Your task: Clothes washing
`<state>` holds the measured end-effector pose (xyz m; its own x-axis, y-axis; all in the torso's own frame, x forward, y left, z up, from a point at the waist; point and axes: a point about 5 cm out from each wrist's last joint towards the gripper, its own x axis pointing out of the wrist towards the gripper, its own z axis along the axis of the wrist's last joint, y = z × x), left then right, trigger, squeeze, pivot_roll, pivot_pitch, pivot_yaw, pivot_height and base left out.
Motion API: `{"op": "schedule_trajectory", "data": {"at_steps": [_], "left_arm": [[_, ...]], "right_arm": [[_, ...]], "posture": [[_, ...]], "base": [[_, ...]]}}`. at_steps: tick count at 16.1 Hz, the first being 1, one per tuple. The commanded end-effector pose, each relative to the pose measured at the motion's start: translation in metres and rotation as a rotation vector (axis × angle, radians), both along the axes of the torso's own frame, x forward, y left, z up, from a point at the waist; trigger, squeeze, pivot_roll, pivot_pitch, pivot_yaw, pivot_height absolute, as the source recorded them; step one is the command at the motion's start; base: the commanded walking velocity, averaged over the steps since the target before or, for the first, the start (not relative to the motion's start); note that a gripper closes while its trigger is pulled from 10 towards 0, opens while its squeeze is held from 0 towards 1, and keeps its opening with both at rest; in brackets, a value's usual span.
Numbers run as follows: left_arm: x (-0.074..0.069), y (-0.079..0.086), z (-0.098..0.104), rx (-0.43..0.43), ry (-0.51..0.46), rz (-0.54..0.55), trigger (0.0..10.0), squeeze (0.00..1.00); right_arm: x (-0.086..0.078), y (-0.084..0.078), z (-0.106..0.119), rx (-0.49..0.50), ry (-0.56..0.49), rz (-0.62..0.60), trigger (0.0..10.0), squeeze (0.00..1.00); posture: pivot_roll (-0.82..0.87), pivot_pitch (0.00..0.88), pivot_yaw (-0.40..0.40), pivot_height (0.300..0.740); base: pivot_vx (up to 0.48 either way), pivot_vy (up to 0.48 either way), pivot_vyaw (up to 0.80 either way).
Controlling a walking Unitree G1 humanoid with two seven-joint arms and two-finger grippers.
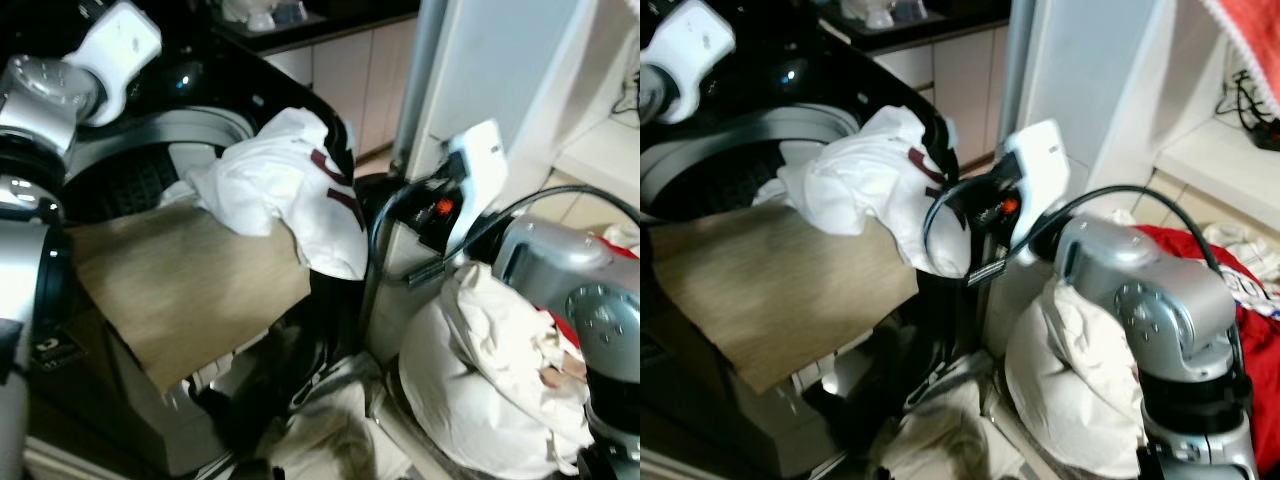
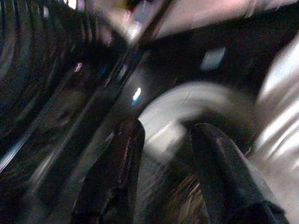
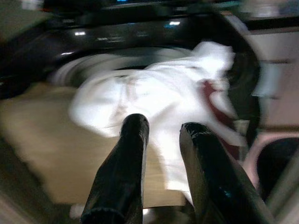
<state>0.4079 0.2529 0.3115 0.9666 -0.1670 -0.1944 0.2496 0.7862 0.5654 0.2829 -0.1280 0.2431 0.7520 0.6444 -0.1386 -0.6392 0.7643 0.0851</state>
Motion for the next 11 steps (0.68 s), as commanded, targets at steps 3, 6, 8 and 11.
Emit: {"op": "schedule_trajectory", "data": {"at_steps": [3,6,8,11], "left_arm": [[0.001,-0.067,0.000,-0.394,0.063,-0.482,10.0,0.00],[0.000,-0.105,-0.037,-0.391,0.144,-0.602,10.0,0.00],[-0.005,-0.120,-0.054,-0.365,0.211,-0.665,10.0,0.00],[-0.011,-0.130,-0.083,-0.274,0.289,-0.680,10.0,1.00]], "right_arm": [[0.002,-0.010,0.003,-0.012,-0.020,-0.038,10.0,0.00],[-0.008,-0.009,-0.004,-0.094,-0.010,0.030,10.0,0.00],[-0.016,-0.007,-0.010,-0.144,-0.004,0.075,10.0,0.00],[-0.020,-0.011,-0.014,-0.181,0.004,0.078,10.0,0.00]], "posture": [[-0.05,0.000,0.028,0.740],[-0.07,0.000,0.034,0.740],[-0.08,0.000,0.036,0.740],[-0.09,0.000,0.043,0.740]], "base": [[0.000,0.000,0.00],[0.000,0.000,0.00],[0.000,0.000,0.00],[0.000,0.000,0.00]]}}
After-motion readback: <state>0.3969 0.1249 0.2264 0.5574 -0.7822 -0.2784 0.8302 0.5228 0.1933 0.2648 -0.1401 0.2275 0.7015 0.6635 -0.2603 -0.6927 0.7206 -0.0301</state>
